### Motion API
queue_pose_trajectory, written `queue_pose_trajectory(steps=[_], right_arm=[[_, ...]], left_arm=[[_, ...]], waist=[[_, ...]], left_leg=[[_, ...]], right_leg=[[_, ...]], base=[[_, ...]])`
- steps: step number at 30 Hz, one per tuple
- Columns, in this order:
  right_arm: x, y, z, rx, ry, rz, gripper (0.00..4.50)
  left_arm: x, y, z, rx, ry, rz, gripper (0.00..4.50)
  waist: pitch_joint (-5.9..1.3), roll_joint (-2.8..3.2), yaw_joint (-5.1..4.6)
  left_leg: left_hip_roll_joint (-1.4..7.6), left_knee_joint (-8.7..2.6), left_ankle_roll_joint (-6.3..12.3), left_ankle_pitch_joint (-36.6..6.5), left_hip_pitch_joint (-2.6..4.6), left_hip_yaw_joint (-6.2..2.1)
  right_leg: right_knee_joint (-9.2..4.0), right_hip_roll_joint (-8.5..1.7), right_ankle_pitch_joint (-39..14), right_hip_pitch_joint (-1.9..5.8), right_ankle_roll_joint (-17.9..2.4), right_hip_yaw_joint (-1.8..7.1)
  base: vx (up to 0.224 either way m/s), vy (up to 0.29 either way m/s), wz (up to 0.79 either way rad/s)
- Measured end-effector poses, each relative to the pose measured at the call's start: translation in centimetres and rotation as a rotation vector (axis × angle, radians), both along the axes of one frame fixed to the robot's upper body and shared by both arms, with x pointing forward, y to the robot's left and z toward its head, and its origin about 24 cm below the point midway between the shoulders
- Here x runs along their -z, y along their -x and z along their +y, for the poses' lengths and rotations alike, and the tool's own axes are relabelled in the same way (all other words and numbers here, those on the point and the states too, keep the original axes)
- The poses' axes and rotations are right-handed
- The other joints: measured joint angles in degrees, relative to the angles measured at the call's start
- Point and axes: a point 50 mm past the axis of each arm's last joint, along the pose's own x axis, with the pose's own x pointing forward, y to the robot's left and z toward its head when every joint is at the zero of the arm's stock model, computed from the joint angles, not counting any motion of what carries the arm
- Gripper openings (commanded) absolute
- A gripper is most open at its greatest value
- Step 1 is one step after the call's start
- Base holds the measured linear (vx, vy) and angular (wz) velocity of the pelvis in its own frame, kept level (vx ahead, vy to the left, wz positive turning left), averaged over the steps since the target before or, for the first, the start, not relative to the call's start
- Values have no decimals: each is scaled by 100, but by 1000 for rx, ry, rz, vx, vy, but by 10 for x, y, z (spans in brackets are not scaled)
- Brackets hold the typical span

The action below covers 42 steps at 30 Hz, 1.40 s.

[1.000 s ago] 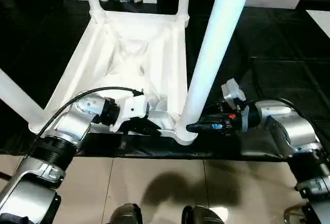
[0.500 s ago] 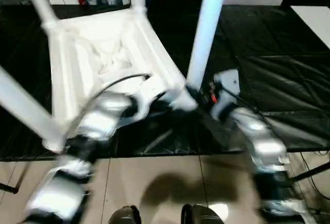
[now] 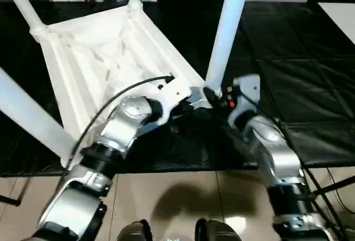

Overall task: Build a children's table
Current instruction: Rotate leg to tighten

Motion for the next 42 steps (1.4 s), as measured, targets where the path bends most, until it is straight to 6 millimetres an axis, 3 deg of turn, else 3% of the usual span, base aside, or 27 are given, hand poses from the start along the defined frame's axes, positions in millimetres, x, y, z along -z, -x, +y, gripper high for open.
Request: queue_pose_trajectory(steps=[5, 9, 15, 16, 20, 21, 32, 42], right_arm=[[-8, 5, -22, -214, 44, -24, 356], [-18, 10, -35, -406, 87, -34, 356], [-30, 15, -36, -701, 144, -7, 356], [-30, 15, -37, -720, 152, -2, 330], [-23, 17, -34, -807, 155, 42, 322], [-23, 17, -32, -834, 160, 51, 303], [-23, 15, -27, -926, 155, 82, 212], [-22, 20, -29, -940, 159, 93, 194]], left_arm=[[1, 7, 21, 105, -17, -4, 0], [2, 16, 38, 217, -32, 33, 0], [-1, 25, 51, 380, -77, 84, 0], [-1, 26, 52, 396, -84, 88, 0], [-3, 29, 53, 456, -96, 98, 0], [-3, 29, 53, 466, -100, 103, 0], [-2, 32, 54, 526, -116, 125, 0], [-1, 32, 53, 537, -117, 134, 0]], waist=[[1, -1, 4], [1, -2, 40], [4, -7, 188], [4, -7, 211], [4, -8, 283], [4, -8, 286], [5, -10, 306], [5, -9, 341]], left_leg=[[9, 9, 6, 4, -14, 0], [14, 24, 8, 3, -24, 0], [21, 60, 17, -3, -38, -1], [24, 71, 22, -6, -46, -1], [25, 122, 36, -14, -111, -2], [25, 133, 42, -17, -115, -2], [28, 169, 44, -18, -112, -2], [28, 169, 44, -19, -113, -2]], right_leg=[[4, 2, 0, -6, 0, -13], [11, 2, 0, -10, 0, -17], [23, 0, 0, -13, -1, -25], [26, 0, 0, -15, -1, -27], [56, -7, 3, -67, -5, -28], [63, -7, 3, -69, -5, -29], [101, -14, 3, -67, -6, -28], [100, -14, 2, -66, -7, -29]], base=[[0, 0, 0], [0, 0, 0], [0, 0, 0], [0, 0, 0], [0, 0, 0], [0, 0, 0], [0, 0, 0], [0, 0, 0]])
